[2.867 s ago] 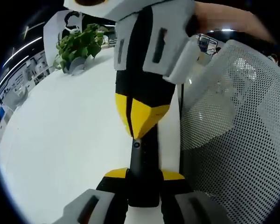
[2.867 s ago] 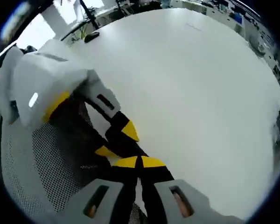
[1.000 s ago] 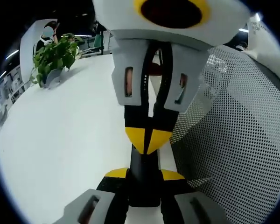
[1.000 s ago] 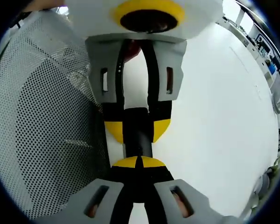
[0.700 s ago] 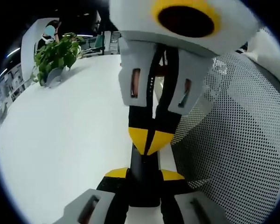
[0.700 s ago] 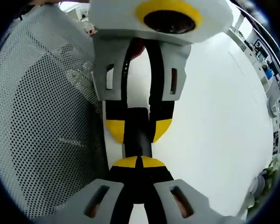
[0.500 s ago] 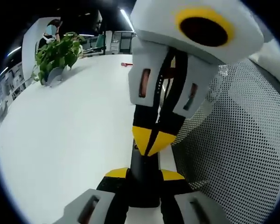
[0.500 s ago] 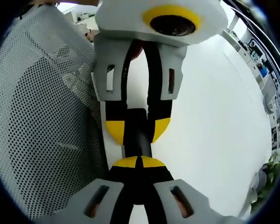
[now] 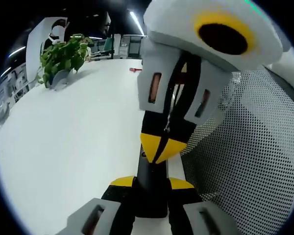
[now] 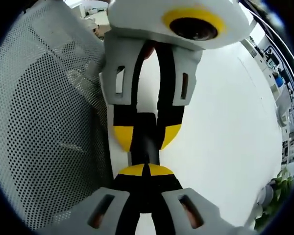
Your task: Press the specified remote control buttons in sequence, fully releasing each button before pressing the next.
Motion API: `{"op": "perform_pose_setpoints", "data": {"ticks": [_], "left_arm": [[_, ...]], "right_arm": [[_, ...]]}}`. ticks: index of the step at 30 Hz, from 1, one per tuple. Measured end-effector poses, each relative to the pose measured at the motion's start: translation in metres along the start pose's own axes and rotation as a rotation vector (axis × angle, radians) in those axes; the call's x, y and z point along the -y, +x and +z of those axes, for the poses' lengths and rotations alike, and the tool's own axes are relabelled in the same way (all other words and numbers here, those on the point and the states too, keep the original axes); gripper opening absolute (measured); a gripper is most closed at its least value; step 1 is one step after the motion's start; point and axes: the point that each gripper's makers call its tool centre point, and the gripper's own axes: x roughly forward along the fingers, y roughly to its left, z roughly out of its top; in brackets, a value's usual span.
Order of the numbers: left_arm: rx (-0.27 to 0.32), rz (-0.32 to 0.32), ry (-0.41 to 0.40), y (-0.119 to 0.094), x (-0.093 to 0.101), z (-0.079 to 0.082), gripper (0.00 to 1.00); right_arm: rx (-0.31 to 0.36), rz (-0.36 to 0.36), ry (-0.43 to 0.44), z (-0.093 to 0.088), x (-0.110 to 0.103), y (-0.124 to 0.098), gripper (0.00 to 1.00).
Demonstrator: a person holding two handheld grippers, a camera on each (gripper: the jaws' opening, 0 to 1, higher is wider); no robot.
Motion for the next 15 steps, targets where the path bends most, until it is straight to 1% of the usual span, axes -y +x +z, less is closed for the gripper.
{"op": "perform_pose_setpoints", "data": {"ticks": [2,6,10,15], "left_arm": [[-0.001,0.001,0.001,0.0002,0.0002,0.0000,0.24],[0.002,0.002,-0.001,0.0002,0.0001,0.0004,0.24],[0.004,0.001,-0.004,0.0007,-0.0008,0.0005,0.24],[0.012,0.006,-0.008,0.0026,-0.0017,0.0023,0.24]], "right_arm": [[-0.006,0.001,-0.015,0.0000,0.0004,0.0001,0.00],[-0.014,0.018,0.018,0.0001,0.0027,-0.0009,0.00],[-0.016,0.016,0.018,-0.0005,0.0030,-0.0009,0.00],[0.013,0.004,0.036,0.0047,0.0068,-0.0015,0.00]]}}
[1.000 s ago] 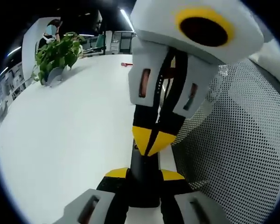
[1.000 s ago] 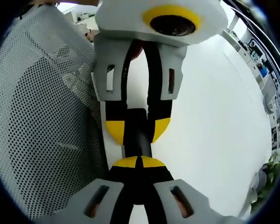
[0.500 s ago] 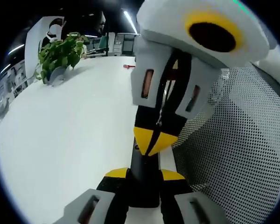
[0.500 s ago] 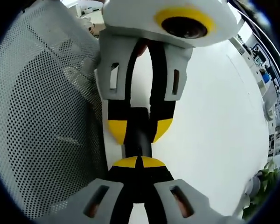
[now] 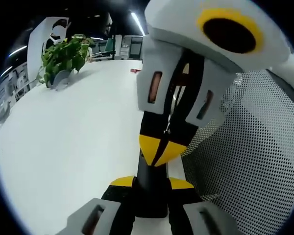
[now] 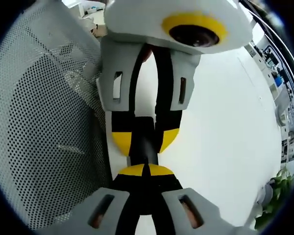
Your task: Press the specified remote control buttons in sequence, fully releasing each button before pressing the next.
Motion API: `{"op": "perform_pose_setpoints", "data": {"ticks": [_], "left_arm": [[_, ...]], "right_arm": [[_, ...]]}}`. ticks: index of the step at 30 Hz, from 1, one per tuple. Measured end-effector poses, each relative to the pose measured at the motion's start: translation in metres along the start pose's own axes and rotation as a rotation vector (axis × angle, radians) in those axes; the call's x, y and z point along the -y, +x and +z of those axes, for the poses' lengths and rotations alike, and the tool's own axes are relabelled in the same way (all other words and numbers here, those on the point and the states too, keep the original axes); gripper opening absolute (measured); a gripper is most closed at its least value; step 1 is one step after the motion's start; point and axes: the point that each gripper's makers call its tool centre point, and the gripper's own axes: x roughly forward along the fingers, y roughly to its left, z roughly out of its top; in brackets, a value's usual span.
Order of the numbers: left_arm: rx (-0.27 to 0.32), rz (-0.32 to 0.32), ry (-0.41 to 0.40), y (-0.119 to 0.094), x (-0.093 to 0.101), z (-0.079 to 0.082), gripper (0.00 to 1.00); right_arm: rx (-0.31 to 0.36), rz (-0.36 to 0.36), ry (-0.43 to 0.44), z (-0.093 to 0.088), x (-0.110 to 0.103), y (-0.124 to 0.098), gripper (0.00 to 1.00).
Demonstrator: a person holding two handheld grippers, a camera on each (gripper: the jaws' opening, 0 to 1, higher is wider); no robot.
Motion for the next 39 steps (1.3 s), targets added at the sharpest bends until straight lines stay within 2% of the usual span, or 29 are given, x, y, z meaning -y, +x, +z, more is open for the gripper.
{"op": "perform_pose_setpoints", "data": {"ticks": [9,12,19,24,33,38,39], "left_arm": [[0.000,0.000,0.002,0.0001,0.0001,0.0006,0.24],[0.004,0.001,-0.001,-0.0004,0.0002,0.0009,0.24],[0.003,0.001,0.006,-0.0004,0.0002,0.0009,0.24],[0.003,0.002,0.008,-0.0004,0.0012,0.0007,0.24],[0.004,0.004,0.007,-0.0008,0.0014,0.0009,0.24],[0.002,0.005,0.009,-0.0006,0.0017,0.0011,0.24],[0.003,0.007,0.009,-0.0006,0.0018,0.0013,0.24]], "right_arm": [[0.003,0.035,0.005,0.0046,-0.0048,0.0020,0.00],[-0.008,0.029,-0.020,0.0042,-0.0056,0.0034,0.00],[-0.016,0.028,0.005,0.0041,-0.0047,0.0044,0.00],[-0.008,0.008,-0.017,0.0042,-0.0065,0.0034,0.00],[-0.039,0.015,-0.010,0.0042,-0.0062,0.0034,0.00],[-0.003,0.011,0.016,0.0033,-0.0060,0.0022,0.00],[0.003,-0.001,0.062,0.0034,-0.0055,0.0015,0.00]]}}
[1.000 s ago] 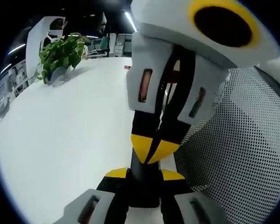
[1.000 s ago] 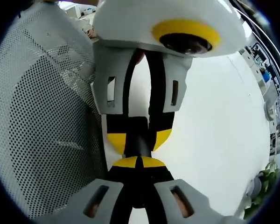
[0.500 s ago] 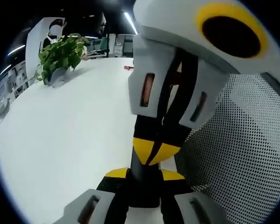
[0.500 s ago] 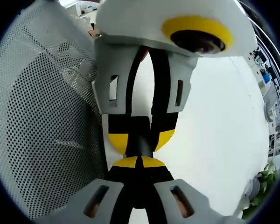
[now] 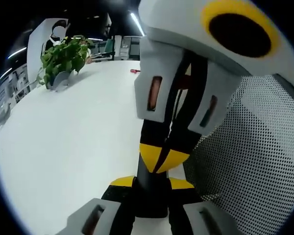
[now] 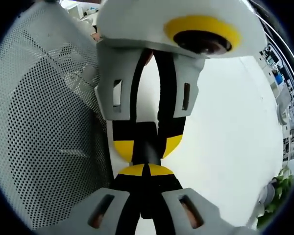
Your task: Press the specified remote control buttons in sequence, fully releasing each button before pressing the next.
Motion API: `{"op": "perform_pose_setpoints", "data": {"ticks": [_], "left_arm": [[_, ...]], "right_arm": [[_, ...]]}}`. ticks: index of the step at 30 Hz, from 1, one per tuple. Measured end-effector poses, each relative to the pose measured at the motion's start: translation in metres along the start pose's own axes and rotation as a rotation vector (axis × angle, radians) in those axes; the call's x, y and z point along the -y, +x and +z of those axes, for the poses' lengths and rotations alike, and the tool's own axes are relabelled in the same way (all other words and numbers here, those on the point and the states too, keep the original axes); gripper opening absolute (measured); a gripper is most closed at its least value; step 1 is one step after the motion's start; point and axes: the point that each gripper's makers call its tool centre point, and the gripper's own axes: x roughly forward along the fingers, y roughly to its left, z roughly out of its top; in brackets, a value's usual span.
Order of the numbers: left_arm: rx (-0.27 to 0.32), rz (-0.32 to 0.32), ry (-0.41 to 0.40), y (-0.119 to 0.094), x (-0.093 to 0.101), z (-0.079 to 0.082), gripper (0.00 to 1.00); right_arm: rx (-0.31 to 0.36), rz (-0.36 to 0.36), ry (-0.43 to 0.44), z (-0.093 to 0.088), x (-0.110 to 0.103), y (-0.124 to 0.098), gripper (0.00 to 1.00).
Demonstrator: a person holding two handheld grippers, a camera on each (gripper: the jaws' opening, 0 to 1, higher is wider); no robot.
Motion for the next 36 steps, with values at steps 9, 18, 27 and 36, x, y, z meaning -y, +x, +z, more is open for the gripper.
{"op": "perform_pose_setpoints", "data": {"ticks": [9,18,27,36], "left_arm": [[-0.029,0.033,0.067,0.002,0.001,-0.002,0.24],[-0.068,0.077,0.104,0.003,0.001,-0.002,0.24],[-0.097,0.096,0.085,0.004,-0.001,-0.003,0.24],[-0.102,0.121,0.062,0.002,0.000,-0.004,0.24]], "right_arm": [[0.176,-0.069,0.263,0.012,0.019,-0.033,0.00],[0.473,-0.284,0.516,0.028,0.057,-0.118,0.00],[0.763,-0.543,0.701,0.005,0.080,-0.207,0.02],[0.820,-0.683,0.817,-0.035,0.083,-0.245,0.18]]}}
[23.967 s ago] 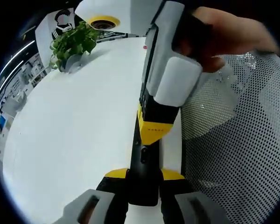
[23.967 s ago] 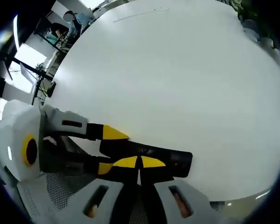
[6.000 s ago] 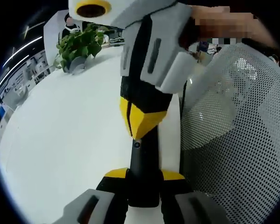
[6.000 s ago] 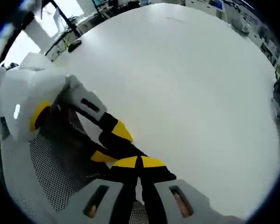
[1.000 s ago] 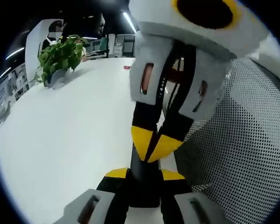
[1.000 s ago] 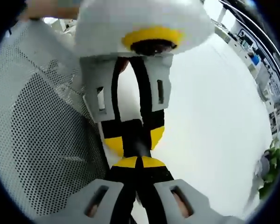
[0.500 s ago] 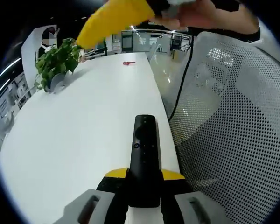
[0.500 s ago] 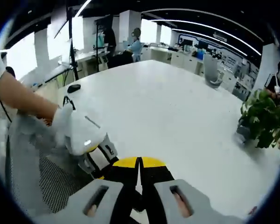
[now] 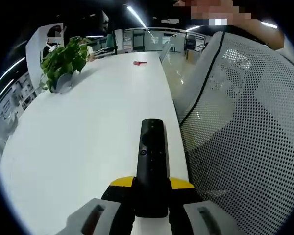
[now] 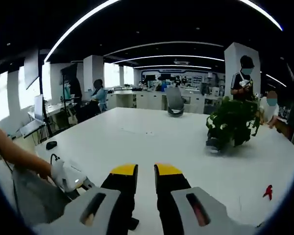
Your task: Press the specified remote control buttons in sequence, fully releasing each button before pressing the next.
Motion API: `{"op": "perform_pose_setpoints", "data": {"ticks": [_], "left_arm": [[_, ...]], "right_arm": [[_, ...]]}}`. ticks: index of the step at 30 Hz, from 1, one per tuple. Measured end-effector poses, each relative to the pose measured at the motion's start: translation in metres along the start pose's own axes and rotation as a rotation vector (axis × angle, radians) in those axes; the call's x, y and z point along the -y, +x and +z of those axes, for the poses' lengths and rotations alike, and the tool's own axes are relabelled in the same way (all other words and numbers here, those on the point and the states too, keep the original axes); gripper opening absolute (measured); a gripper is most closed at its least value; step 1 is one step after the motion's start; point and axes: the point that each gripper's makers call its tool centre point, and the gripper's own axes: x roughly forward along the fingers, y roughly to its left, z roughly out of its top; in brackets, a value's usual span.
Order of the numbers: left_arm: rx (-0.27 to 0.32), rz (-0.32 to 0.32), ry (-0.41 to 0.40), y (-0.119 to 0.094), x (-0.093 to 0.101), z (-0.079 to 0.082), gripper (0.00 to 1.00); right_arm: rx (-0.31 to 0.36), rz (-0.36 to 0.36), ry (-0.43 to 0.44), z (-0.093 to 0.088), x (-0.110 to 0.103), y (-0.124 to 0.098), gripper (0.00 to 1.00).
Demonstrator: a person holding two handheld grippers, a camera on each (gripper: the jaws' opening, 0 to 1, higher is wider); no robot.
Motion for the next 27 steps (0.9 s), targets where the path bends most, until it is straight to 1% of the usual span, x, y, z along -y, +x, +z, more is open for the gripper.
{"op": "perform_pose_setpoints", "data": {"ticks": [2,5,9,11,14,16,18,19,21,24,27], "left_arm": [[0.000,0.002,-0.002,0.000,0.001,0.000,0.24],[0.004,0.007,-0.007,-0.001,0.001,-0.001,0.25],[0.007,0.001,0.000,0.000,0.000,-0.001,0.25],[0.006,0.000,0.001,0.000,0.000,-0.001,0.25],[0.005,0.004,0.001,0.001,-0.001,-0.001,0.25],[0.006,0.004,-0.002,0.001,-0.001,-0.001,0.25],[0.004,0.010,-0.004,0.000,0.000,-0.001,0.25],[0.003,0.010,-0.004,0.001,0.000,-0.001,0.25],[0.001,0.009,-0.003,0.001,0.000,-0.001,0.25],[-0.004,0.014,-0.007,0.000,0.000,-0.002,0.25],[-0.018,0.025,-0.023,-0.002,-0.002,-0.004,0.25]], "right_arm": [[0.017,-0.015,-0.006,-0.001,0.006,-0.006,0.26],[0.039,-0.056,-0.008,-0.003,0.016,-0.013,0.34],[0.063,-0.057,0.048,-0.004,0.019,-0.018,0.50],[0.070,-0.063,0.043,-0.003,0.020,-0.018,0.59],[0.075,-0.065,0.028,-0.003,0.021,-0.017,0.67],[0.074,-0.064,0.047,-0.005,0.022,-0.018,0.69],[0.081,-0.019,0.092,-0.005,0.014,-0.019,0.63],[0.078,-0.017,0.091,-0.005,0.013,-0.019,0.62],[0.072,-0.017,0.076,-0.007,0.007,-0.019,0.63],[0.075,-0.049,0.040,-0.010,0.005,-0.018,0.65],[0.090,-0.106,0.025,-0.013,0.010,-0.019,0.67]]}}
